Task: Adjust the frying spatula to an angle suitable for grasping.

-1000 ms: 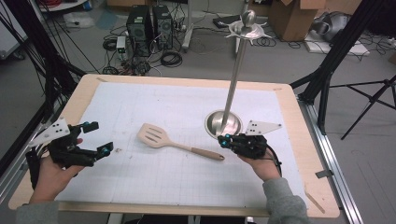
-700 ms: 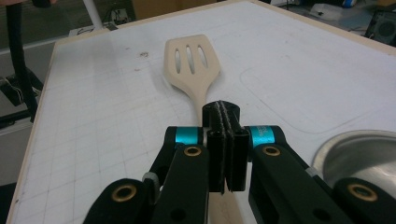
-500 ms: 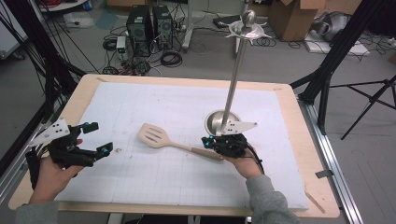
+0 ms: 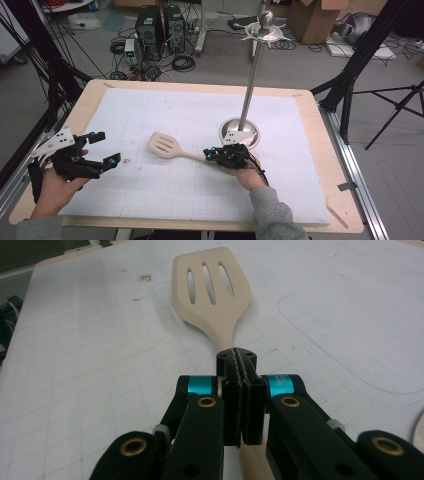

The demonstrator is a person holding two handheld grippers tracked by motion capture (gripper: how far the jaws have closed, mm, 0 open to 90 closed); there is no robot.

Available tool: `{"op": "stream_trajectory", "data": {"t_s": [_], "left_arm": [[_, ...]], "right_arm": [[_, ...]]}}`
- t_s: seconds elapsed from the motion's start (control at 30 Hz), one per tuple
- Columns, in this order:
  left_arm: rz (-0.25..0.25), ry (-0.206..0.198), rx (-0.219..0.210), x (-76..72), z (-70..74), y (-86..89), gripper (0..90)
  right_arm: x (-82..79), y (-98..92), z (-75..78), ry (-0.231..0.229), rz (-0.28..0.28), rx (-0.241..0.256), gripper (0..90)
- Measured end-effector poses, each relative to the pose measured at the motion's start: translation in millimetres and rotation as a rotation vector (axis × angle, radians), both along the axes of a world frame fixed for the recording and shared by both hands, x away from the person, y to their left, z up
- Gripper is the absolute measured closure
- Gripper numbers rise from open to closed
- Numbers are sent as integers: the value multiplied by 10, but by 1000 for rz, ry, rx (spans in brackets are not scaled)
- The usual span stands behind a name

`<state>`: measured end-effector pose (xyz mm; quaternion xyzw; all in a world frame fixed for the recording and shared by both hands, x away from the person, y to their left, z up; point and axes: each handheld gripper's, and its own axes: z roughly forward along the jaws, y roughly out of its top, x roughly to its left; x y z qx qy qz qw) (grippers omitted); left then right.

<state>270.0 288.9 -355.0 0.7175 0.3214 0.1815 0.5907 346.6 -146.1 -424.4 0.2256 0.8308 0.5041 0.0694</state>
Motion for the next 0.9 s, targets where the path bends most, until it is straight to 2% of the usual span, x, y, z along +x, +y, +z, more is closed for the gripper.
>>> {"op": "stream_trajectory", "data": {"t_s": [0.43,0.5,0.57,0.73,0.83,0.9], "left_arm": [[1,4,-4,-8,-10,11,18],[1,4,-4,-10,-13,17,18],[3,4,-6,-13,-15,20,18],[-13,-16,-9,-39,25,8,18],[-12,-9,-10,-38,14,6,18],[-8,0,-6,-30,-10,20,18]], "right_arm": [[74,370,-126,20,-46,-47,896],[93,455,-157,30,-81,-72,899],[105,478,-168,31,-87,-78,899],[147,553,-213,53,-106,-69,899],[169,579,-214,53,-117,-66,899],[174,611,-217,71,-129,-69,899]]}}
